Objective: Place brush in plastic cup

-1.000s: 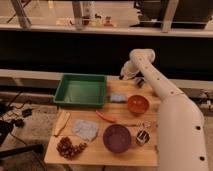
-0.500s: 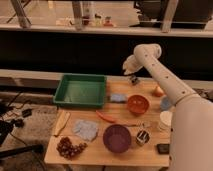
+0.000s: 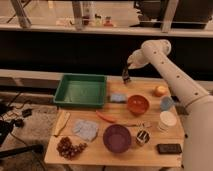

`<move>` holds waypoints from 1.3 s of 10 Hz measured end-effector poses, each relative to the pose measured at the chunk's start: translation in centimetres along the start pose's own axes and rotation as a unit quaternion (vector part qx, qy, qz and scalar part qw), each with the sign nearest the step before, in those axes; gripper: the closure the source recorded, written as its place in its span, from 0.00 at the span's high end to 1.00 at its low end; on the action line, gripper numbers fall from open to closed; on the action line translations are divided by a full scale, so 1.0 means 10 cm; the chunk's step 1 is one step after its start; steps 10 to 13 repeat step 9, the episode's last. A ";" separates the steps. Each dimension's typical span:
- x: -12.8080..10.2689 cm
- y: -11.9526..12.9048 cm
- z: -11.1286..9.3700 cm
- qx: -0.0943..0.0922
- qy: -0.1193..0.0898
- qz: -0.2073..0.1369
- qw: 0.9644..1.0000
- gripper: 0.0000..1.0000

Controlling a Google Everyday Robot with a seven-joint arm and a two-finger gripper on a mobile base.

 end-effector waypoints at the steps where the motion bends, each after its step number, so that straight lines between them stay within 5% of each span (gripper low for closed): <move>1: 0.05 -0.01 -0.09 0.007 0.006 0.001 1.000 0.00; 9: 0.15 0.12 -0.71 0.031 0.029 -0.001 0.999 0.00; 13: 0.15 0.12 -0.71 0.031 0.029 -0.001 0.999 0.00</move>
